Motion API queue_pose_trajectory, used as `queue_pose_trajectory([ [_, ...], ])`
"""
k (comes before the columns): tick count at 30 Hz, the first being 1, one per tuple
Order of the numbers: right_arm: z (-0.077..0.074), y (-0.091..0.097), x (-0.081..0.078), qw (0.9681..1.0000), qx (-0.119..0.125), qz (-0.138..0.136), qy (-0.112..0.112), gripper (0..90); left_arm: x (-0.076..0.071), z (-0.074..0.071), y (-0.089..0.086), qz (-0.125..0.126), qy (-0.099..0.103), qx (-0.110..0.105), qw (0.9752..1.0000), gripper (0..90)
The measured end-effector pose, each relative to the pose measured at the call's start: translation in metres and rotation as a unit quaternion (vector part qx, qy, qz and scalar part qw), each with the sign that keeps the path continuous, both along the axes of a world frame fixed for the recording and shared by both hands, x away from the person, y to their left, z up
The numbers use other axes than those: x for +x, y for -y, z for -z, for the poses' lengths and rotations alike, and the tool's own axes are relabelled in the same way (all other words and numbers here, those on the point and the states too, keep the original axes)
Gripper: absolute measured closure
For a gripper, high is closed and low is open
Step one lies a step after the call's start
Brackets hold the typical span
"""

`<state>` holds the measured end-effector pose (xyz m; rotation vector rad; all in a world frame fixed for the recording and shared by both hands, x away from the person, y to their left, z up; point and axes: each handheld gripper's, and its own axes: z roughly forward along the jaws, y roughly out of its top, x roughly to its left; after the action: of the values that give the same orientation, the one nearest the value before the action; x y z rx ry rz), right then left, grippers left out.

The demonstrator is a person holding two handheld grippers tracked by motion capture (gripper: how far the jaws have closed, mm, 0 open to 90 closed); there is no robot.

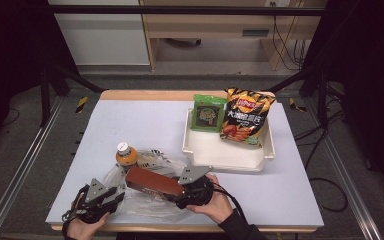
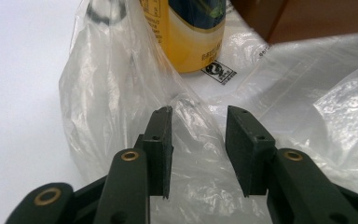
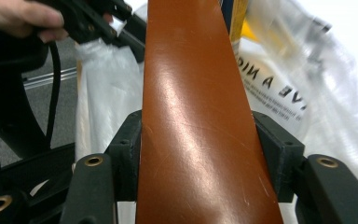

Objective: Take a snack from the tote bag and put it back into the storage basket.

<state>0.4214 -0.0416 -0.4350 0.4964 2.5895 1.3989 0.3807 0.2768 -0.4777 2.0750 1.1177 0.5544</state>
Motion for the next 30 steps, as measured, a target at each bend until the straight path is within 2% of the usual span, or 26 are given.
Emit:
queue_pose_trajectory([
  [3, -0.008, 0.003, 0.000, 1.0000, 0.001, 0.002, 0.004, 43.4, 0.000, 0.000, 0.000, 0.000, 0.000, 0.002, 1.0000, 60.9],
  [11, -0.030, 0.009, -0.003, 0.9995, 0.029, -0.004, 0.011, 43.6, 0.000, 0.000, 0.000, 0.001, -0.001, -0.001, 1.0000, 60.9],
  [18, -0.053, 0.014, -0.004, 0.9984, 0.050, 0.000, 0.027, 43.6, 0.000, -0.001, -0.001, 0.003, 0.000, 0.001, 1.0000, 60.8],
  [22, -0.060, 0.020, -0.005, 0.9981, 0.054, 0.000, 0.030, 43.7, 0.000, -0.001, -0.001, 0.003, 0.000, 0.000, 1.0000, 60.8],
  [27, -0.065, 0.031, -0.008, 0.9978, 0.055, 0.005, 0.036, 43.7, 0.000, -0.001, -0.001, 0.001, 0.000, -0.006, 1.0000, 60.2],
  [28, -0.068, 0.041, -0.009, 0.9972, 0.061, 0.014, 0.041, 43.7, -0.001, -0.002, -0.001, 0.002, 0.001, -0.009, 1.0000, 59.8],
  [30, -0.070, 0.050, -0.009, 0.9967, 0.064, 0.022, 0.045, 43.7, -0.001, -0.004, -0.001, 0.003, 0.005, -0.015, 0.9999, 58.9],
])
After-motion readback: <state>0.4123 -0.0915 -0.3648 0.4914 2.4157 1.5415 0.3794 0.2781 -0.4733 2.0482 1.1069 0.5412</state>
